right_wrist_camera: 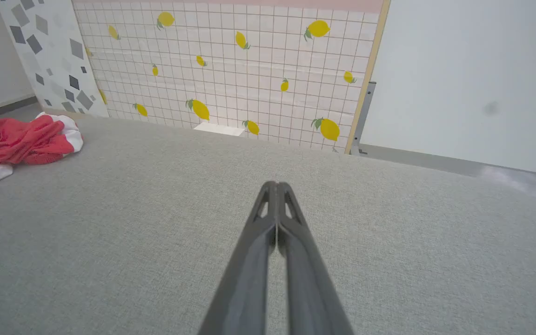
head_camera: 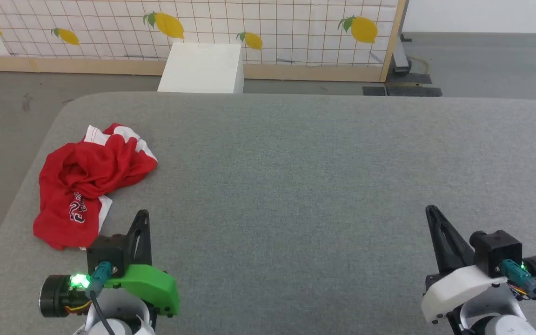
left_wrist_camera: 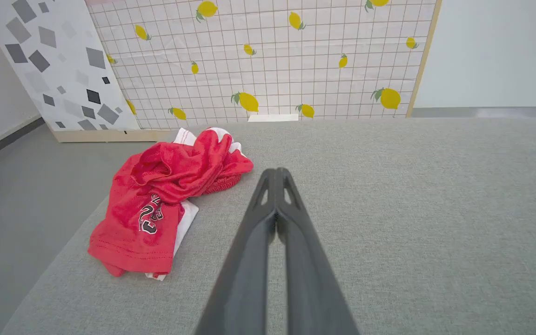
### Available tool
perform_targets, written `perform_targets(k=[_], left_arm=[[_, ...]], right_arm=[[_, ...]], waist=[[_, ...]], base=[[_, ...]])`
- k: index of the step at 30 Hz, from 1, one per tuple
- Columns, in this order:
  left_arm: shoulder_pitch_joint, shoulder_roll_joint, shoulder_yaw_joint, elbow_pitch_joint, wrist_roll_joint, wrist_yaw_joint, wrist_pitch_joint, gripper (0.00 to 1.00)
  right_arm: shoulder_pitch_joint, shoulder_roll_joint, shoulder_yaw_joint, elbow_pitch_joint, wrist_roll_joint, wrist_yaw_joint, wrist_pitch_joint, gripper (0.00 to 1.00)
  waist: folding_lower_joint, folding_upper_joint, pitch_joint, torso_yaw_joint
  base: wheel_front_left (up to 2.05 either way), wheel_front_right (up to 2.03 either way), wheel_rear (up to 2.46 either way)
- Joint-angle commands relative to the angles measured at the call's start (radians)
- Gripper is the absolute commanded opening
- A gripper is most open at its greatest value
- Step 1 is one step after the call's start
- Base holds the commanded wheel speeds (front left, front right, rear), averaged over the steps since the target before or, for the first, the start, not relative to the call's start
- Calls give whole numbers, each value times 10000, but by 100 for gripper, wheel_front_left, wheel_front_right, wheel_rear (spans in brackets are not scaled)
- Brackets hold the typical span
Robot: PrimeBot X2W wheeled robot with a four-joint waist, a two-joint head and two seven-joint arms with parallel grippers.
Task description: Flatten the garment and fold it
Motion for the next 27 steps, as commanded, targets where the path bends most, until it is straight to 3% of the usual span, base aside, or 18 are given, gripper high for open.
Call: perform_targets(k=[1,25,26,27], left_arm=[[121,-47,32,-26,105,66,12,0],[121,-47,32,-26,105,66,12,0],[121,-47,32,-26,105,66,12,100],[-2,2,-5,2,-4,0,-2,100]], right_arm=[[-154,24,12,12,-64,-17,30,0],[-154,24,12,12,-64,-17,30,0],[-154,24,12,12,-64,-17,30,100],[3,0,0,0,5,0,0,100]], waist=[[0,-1,0,0],[0,-1,0,0],[0,-1,0,0],[0,-1,0,0]], base=[[0,0,0],[0,0,0],[0,0,0],[0,0,0]])
